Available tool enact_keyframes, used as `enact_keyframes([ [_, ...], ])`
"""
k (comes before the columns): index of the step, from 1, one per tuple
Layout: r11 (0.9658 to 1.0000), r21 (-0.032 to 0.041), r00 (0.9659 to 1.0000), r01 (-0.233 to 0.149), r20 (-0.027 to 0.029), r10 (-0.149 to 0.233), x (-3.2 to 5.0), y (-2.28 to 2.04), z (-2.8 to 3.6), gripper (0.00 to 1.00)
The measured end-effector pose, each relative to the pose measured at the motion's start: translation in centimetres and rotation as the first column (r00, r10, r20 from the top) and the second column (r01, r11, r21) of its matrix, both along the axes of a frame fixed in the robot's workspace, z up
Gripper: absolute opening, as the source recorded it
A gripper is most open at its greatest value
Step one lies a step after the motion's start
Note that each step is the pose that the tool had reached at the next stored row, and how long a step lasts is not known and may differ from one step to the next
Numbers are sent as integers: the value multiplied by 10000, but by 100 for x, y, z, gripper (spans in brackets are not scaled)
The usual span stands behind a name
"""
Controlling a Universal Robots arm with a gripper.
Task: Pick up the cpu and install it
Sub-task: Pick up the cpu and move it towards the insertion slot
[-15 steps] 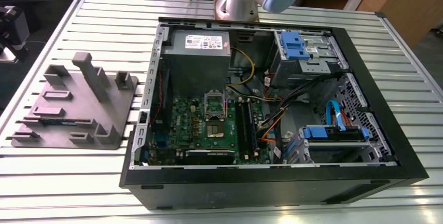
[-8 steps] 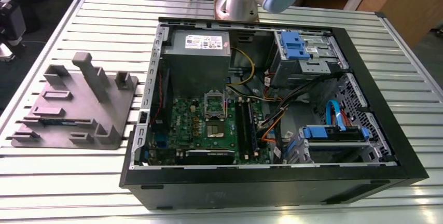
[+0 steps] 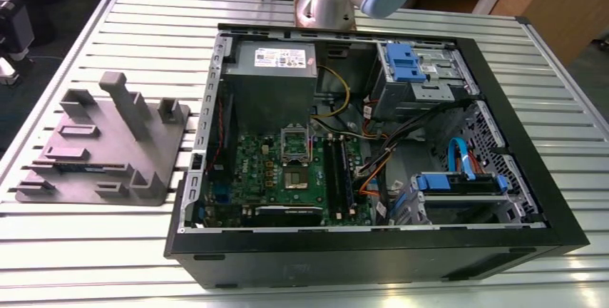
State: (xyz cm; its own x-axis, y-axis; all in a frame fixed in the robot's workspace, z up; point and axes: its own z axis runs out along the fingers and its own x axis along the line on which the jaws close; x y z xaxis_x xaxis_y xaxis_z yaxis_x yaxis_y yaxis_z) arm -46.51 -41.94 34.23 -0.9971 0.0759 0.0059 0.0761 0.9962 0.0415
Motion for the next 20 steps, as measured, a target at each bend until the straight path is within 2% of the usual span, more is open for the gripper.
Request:
enact_keyframes([
  [7, 10000, 1, 10000, 0, 2, 0, 0, 0, 58, 47],
  [20, 10000, 1, 10000, -1, 0, 1, 21, 0, 64, 47],
])
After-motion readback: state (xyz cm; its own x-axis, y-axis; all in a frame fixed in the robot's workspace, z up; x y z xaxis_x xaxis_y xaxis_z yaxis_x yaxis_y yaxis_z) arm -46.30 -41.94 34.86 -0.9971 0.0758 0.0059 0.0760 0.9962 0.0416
